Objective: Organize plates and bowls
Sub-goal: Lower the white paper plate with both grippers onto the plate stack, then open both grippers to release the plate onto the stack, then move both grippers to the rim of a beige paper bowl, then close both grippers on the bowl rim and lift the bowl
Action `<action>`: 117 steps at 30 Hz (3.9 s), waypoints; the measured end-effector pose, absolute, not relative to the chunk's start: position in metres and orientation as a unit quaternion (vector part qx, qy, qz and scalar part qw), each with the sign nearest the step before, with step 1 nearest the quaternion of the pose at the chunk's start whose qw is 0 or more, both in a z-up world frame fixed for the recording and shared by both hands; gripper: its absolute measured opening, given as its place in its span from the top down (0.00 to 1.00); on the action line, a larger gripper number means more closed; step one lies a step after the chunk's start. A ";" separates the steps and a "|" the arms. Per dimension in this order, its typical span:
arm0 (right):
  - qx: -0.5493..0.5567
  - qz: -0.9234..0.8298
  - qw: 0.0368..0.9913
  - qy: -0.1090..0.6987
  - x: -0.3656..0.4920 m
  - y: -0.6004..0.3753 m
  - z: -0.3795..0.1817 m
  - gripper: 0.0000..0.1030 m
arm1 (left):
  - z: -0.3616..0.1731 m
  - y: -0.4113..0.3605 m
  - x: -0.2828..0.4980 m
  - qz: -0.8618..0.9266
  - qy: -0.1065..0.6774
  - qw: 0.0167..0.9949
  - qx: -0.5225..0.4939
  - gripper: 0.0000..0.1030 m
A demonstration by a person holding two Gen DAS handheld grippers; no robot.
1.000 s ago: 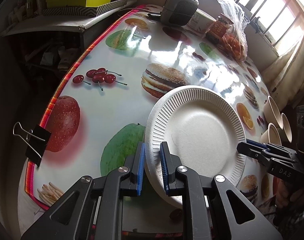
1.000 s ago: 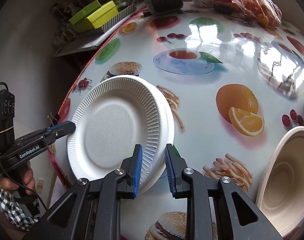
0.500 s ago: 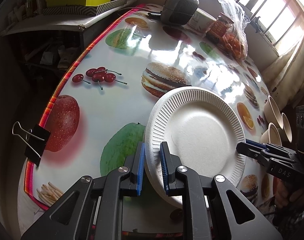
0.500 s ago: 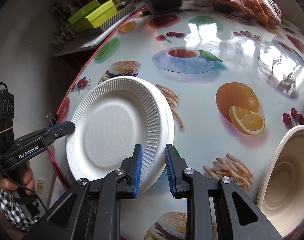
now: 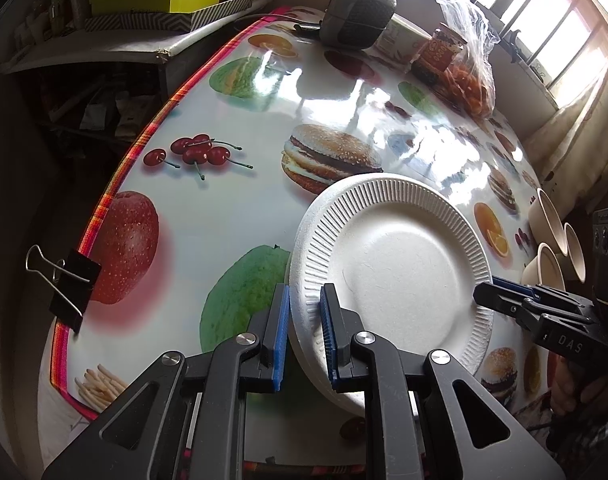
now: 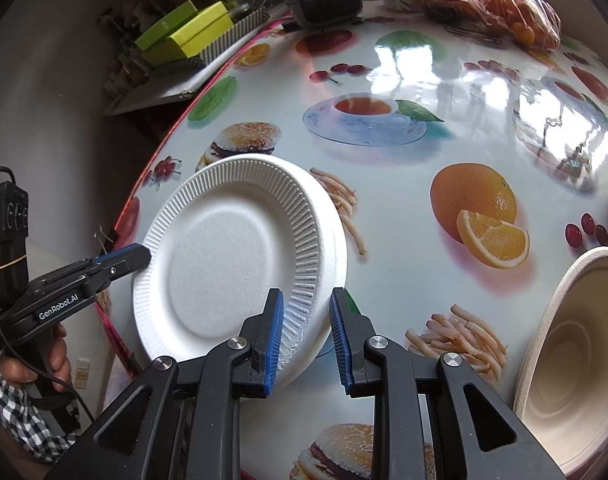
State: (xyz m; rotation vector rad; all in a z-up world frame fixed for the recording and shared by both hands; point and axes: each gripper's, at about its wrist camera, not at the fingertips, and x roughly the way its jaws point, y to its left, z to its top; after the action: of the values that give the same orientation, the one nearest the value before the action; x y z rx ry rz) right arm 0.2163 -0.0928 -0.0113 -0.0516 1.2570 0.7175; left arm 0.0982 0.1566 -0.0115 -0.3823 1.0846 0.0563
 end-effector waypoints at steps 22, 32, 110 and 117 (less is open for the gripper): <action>-0.018 0.322 0.757 0.568 0.212 -0.098 -0.005 0.62 | -0.003 0.157 0.093 0.036 0.503 0.846 -0.171 0.75; -0.021 0.304 0.787 0.536 0.205 -0.107 0.006 0.56 | 0.016 0.140 0.089 0.035 0.470 0.869 -0.152 0.62; 0.107 0.039 0.910 0.399 0.257 -0.361 0.034 0.52 | 0.028 -0.141 0.310 -0.213 0.482 0.846 -0.080 0.66; 0.120 0.033 0.906 0.404 0.262 -0.366 0.027 0.58 | 0.022 -0.148 0.317 -0.220 0.487 0.842 -0.075 0.71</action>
State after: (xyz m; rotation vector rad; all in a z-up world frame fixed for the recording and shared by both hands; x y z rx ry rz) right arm 0.2619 -0.3662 0.0270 0.2480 0.8343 0.0683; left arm 0.3174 -0.1479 0.0217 -0.1585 1.0291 -0.4658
